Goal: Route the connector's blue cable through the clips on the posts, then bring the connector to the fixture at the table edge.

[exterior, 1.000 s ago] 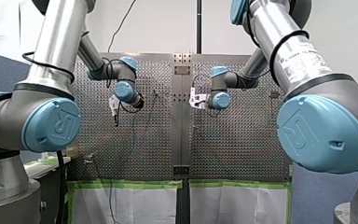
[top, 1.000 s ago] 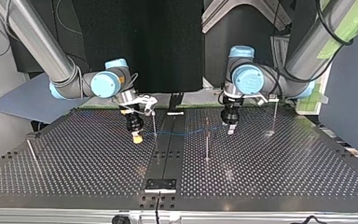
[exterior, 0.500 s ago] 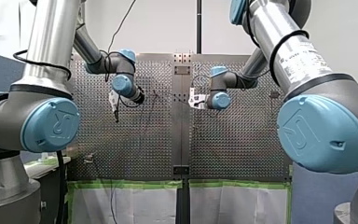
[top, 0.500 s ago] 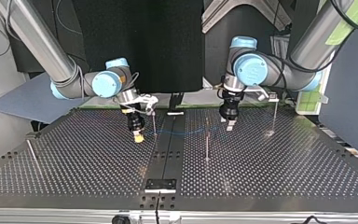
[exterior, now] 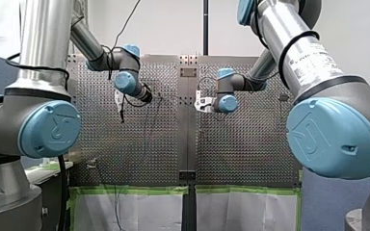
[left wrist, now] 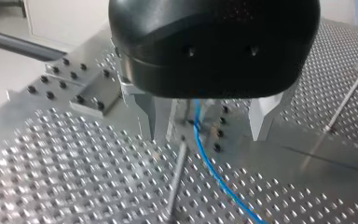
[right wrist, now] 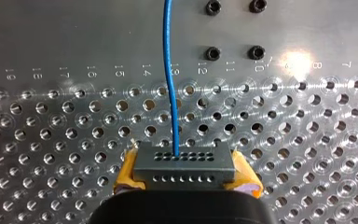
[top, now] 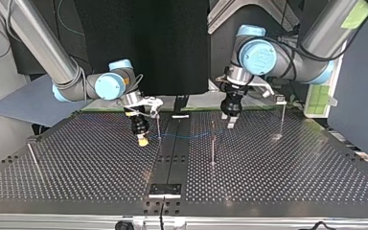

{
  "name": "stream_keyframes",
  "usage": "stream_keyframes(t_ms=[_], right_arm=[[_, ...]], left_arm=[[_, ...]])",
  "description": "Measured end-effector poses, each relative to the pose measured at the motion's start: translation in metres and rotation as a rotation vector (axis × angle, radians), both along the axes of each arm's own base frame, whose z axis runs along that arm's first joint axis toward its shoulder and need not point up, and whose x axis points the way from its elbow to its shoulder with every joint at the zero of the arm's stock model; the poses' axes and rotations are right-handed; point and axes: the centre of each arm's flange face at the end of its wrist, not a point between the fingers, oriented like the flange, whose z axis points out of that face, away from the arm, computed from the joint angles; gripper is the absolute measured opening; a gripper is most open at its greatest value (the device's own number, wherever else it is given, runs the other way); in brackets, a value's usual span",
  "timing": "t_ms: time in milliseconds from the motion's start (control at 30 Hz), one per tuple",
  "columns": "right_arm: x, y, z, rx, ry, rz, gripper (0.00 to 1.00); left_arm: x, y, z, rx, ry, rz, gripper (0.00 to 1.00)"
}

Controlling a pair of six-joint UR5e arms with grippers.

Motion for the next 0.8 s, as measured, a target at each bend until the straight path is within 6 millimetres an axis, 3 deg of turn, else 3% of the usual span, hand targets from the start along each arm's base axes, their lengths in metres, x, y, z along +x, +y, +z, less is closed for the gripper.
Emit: stream_keyframes(t_ms=[267,800], right_arm=[[0.001,0.001,0.000,0.001,0.000,0.002,0.00],[0.003,0.003,-0.001,0.007,0.003,0.005,0.00]], left_arm=[[-0.016,-0.010,0.021,-0.007,-0.033,-0.030,1.00],[-0.033,-0.027,0.014,-0.002,-0.029,-0.052,1.00]])
